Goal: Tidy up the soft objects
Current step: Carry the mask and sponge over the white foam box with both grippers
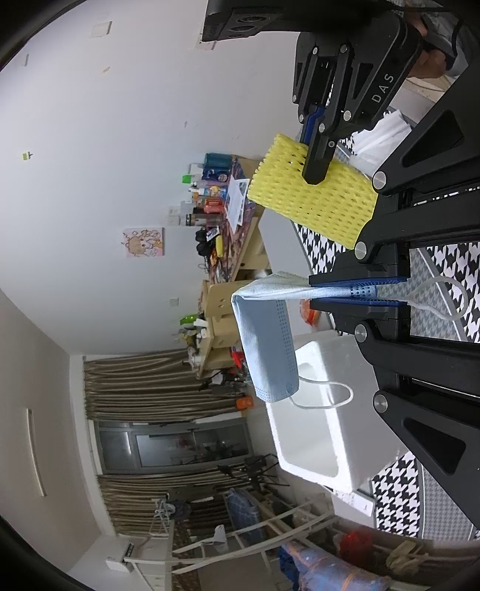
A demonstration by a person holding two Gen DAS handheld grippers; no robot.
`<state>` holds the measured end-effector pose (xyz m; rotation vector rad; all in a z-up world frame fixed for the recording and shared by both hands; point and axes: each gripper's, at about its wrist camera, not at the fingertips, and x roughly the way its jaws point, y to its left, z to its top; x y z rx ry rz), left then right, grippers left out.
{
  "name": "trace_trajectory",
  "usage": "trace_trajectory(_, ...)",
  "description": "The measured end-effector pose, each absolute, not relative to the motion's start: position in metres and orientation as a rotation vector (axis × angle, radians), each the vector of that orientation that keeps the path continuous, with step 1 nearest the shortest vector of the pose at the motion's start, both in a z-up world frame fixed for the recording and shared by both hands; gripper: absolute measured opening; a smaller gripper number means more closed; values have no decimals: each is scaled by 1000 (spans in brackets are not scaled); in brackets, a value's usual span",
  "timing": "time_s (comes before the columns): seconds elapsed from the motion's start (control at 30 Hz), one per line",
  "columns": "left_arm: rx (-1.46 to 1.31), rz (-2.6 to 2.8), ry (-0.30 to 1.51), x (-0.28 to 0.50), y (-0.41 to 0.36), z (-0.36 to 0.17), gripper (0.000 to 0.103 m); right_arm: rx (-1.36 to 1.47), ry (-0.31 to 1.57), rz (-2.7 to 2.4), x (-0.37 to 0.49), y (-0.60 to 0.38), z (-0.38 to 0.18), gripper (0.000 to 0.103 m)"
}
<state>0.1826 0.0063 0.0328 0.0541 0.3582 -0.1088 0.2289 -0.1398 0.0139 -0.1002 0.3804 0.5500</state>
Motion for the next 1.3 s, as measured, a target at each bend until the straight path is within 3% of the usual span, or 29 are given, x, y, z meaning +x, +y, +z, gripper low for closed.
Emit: trace_trajectory(1.3,39,31,305,210,43,61,6,-118,323,621,257,-94,55,12)
